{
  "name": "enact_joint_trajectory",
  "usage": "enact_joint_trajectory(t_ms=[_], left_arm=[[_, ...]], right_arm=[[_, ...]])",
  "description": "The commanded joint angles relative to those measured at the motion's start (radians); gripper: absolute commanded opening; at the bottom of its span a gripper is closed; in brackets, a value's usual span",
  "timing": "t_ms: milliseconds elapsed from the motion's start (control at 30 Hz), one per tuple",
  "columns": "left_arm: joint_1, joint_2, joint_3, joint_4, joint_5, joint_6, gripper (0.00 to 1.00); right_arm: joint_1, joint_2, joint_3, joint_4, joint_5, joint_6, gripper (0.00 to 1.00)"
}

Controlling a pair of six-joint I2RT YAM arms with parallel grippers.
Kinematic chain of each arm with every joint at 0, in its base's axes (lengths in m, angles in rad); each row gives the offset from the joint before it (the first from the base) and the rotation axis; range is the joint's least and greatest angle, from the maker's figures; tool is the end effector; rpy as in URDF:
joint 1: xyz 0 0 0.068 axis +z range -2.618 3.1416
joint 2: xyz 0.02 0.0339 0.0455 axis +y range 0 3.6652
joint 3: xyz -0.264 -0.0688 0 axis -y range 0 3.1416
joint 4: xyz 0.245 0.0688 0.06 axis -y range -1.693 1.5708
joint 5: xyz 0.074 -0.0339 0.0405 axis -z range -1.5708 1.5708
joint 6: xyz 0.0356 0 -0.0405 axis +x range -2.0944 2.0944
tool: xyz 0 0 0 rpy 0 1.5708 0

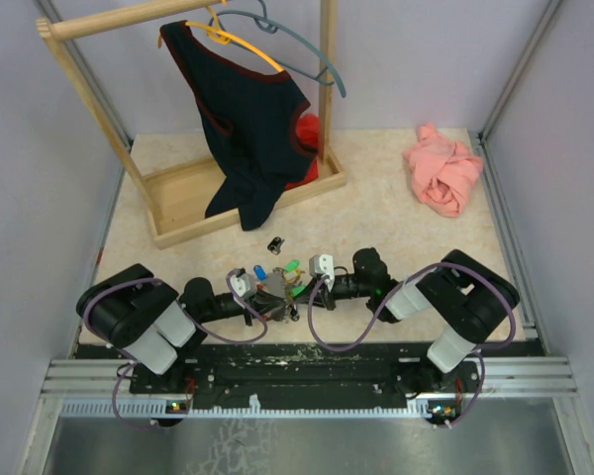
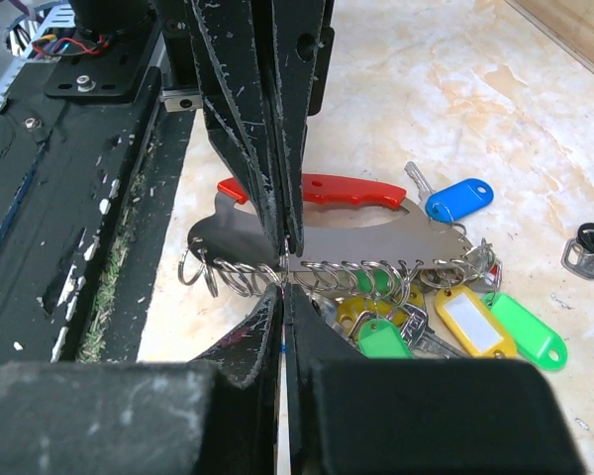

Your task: Put the keys on the keyring

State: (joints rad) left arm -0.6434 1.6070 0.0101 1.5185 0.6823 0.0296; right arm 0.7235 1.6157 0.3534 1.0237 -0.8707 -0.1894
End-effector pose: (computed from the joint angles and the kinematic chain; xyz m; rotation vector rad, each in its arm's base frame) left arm 0.1341 -0.1286 0.1229 1.0547 1.3769 -1.0180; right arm 0.1750 0.1909 0.1391 -1.3535 1.2965 1.1548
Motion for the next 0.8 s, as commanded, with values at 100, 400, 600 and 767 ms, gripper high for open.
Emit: enact_joint_trajectory(t_ms=[100, 400, 600, 767], left_arm=[[0.003, 0.003, -0.022, 0.272, 0.028, -0.007, 0.01], [0.004, 0.005, -0.022, 0.272, 0.033, -0.007, 0.01], [0.003, 0.005, -0.021, 0.272, 0.034, -0.008, 0.01], [0.003, 0.005, -0.020, 0.272, 0.038, -0.008, 0.01]], right_arm=[[-0.005, 0.003, 0.029, 0.044, -0.031, 0.005, 0.00], [0.000, 0.010, 0.036, 0.042, -0.034, 0.005, 0.00], [0.004, 0.013, 0.039, 0.041, -0.036, 0.004, 0.00], [0.008, 0.019, 0.041, 0.044, -0.037, 0.006, 0.00]])
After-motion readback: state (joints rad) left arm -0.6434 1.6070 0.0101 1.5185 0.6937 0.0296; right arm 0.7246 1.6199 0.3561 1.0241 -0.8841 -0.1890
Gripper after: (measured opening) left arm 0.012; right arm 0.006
